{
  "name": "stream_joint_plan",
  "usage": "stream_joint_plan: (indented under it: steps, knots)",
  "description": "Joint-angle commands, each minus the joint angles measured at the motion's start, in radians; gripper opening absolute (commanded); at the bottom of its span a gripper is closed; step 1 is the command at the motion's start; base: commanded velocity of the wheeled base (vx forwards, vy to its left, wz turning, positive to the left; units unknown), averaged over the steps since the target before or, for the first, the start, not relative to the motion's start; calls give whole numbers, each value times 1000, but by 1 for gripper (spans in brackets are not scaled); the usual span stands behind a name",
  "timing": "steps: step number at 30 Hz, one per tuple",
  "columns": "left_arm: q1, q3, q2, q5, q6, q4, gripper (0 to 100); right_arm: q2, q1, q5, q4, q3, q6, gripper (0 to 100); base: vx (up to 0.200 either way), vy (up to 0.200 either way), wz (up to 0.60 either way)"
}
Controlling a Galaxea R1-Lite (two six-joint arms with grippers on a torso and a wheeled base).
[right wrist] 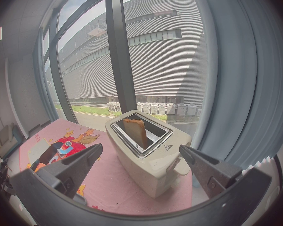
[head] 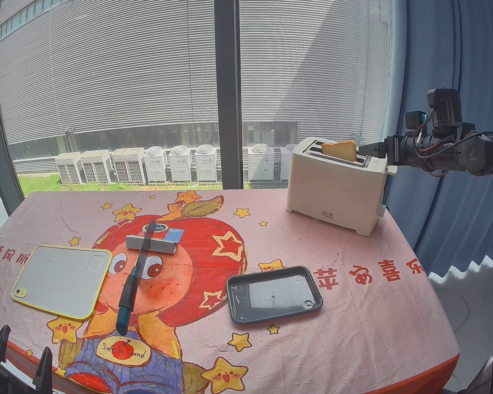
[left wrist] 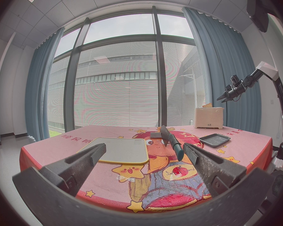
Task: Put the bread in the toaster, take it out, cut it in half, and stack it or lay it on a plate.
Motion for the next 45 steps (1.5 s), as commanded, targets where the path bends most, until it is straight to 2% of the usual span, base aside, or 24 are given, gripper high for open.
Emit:
stream_joint_plan:
  steps: [1, 5, 9, 11, 15, 20, 23, 24, 27, 39, 40, 41, 45]
  knots:
    - [0, 18, -16, 0, 0, 1, 100, 9, 4, -37, -9, -9, -24, 100, 0, 0, 0]
    - [0, 18, -16, 0, 0, -1, 100, 21, 12, -60, -8, -43, -35, 100, 0, 0, 0]
    - [0, 18, -16, 0, 0, -1, 100, 33, 13, -61, -6, -58, -38, 100, 0, 0, 0]
    - [0, 18, -16, 0, 0, -1, 100, 39, 12, -60, -8, -69, -64, 100, 0, 0, 0]
    - [0, 18, -16, 0, 0, -1, 100, 78, 9, -58, -9, -126, -70, 100, 0, 0, 0]
    - [0, 18, -16, 0, 0, -1, 100, 124, 1, -35, -2, -195, -85, 100, 0, 0, 0]
    - [0, 18, -16, 0, 0, 1, 100, 170, -14, 14, -5, -239, -116, 100, 0, 0, 0]
    - [0, 18, -16, 0, 0, 1, 100, 170, -14, 14, -5, -239, -116, 100, 0, 0, 0]
    - [0, 18, -16, 0, 0, -1, 100, 185, -30, 87, -11, -245, -142, 100, 0, 0, 0]
    - [0, 18, -16, 0, 0, 1, 100, 249, -63, 208, -6, -342, -148, 100, 0, 0, 0]
    - [0, 18, -16, 0, 0, -1, 100, 257, -72, 242, -3, -350, -162, 100, 0, 0, 0]
    - [0, 18, -16, 0, 0, -1, 100, 257, -72, 242, -3, -350, -162, 100, 0, 0, 0]
    - [0, 18, -16, 0, 0, -1, 100, 288, -86, 287, -9, -370, -194, 100, 0, 0, 0]
